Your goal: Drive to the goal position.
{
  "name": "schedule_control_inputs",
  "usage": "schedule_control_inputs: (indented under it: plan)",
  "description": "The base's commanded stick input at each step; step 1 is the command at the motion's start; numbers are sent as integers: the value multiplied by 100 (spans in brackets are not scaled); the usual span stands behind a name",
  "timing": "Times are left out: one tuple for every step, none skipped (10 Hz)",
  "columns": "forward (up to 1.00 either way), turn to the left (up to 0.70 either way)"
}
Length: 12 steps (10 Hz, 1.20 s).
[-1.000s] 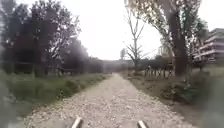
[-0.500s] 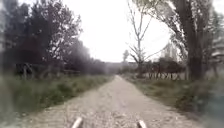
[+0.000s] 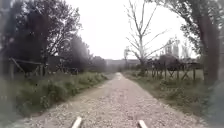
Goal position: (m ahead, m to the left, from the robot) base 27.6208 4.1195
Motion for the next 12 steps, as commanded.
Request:
schedule_control_inputs:
  plan:
    - [100, -40]
    - [100, -23]
    - [100, -8]
    - [100, 0]
    - [100, 0]
    - [100, 0]
    - [100, -16]
    - [100, -40]
    - [100, -40]
    - [100, -32]
    - [100, -16]
    - [100, 0]
